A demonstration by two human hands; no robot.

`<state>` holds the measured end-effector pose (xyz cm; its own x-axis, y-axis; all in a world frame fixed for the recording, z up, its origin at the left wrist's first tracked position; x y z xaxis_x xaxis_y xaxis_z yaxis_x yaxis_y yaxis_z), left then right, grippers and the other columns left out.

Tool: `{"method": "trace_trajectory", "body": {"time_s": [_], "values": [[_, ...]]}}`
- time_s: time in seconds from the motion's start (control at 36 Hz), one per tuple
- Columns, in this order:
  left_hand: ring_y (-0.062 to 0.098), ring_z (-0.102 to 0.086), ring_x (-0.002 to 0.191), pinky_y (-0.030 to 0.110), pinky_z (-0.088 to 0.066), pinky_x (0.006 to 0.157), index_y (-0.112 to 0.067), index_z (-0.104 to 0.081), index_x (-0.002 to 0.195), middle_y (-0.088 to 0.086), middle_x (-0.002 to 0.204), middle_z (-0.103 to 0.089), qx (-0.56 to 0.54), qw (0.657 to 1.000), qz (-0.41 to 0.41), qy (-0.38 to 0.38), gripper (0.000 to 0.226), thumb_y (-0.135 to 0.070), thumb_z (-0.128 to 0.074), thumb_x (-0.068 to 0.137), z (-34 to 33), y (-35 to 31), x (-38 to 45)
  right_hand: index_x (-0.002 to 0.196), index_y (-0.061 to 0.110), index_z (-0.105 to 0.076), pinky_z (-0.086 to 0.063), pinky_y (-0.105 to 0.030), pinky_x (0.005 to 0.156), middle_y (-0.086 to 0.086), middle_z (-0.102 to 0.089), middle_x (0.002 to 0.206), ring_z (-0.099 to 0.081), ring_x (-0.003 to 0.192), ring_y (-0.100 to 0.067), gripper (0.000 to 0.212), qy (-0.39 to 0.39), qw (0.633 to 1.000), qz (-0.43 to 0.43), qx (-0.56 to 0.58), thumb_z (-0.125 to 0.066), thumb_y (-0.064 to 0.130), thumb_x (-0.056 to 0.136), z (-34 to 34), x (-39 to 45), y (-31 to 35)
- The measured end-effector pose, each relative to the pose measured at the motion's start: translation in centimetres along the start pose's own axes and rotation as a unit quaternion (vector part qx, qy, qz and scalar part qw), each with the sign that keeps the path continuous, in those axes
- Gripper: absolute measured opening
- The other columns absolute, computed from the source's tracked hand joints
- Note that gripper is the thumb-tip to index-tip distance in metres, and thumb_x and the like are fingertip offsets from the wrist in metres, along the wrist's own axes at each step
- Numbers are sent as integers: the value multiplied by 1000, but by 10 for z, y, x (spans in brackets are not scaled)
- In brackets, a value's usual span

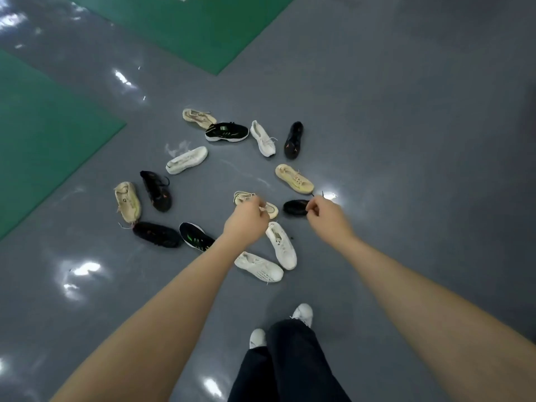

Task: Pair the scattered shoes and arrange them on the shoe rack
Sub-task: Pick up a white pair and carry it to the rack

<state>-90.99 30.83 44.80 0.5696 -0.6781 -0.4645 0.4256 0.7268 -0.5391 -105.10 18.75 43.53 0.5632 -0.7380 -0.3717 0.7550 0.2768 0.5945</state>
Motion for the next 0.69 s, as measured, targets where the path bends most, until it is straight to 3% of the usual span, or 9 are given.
{"method": "trace_trajectory", "body": {"time_s": [0.11,0.33,0.69], "values": [[26,-56,104,40,-48,91,-13,-52,121,7,114,-61,-20,999,25,2,32,-23,-43,92,-10,23,23,95,12,-56,-48,-39,74,3,-56,86,-55,82,-20,12,17,1000,4,1,-45,11,90,-26,26,-4],[24,-53,110,36,-45,92,-12,-52,121,5,119,-59,-37,997,61,4,31,-18,-42,93,-56,78,80,89,14,-55,-49,-41,74,1,-59,86,-56,80,-20,8,61,998,8,-17,-47,14,90,-91,82,-33],[26,-51,112,40,-44,94,-10,-49,126,8,123,-53,-18,997,65,46,35,-16,-44,92,-202,231,177,93,13,-56,-49,-40,76,-5,-58,98,-56,88,-25,8,89,995,-6,-51,-49,14,89,-300,158,-140]]}}
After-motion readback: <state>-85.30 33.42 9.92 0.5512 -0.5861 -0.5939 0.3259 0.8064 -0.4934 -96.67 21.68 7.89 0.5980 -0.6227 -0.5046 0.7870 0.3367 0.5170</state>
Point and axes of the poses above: each hand's wrist, its own x-axis towards the middle knuckle, its own z-axis out of the back of the hand, y = z × x, the point moved 7 cm from there along x, towards the middle knuckle
